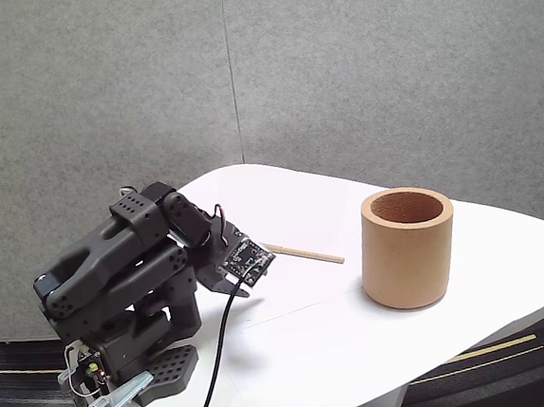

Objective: Grab the pen and put it in the pen holder.

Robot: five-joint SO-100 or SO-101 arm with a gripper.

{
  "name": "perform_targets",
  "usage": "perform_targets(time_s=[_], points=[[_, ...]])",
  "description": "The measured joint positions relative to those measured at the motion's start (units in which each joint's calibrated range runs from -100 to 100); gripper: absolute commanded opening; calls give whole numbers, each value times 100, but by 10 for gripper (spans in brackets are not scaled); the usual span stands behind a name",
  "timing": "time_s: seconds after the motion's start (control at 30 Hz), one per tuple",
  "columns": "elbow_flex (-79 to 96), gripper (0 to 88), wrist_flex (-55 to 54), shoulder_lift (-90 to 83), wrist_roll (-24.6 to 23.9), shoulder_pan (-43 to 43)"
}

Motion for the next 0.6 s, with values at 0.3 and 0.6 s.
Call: perform_targets(time_s=[0.3, 0.6], points=[[0, 172, 0, 0, 0, 0], [0, 171, -8, 0, 0, -44]])
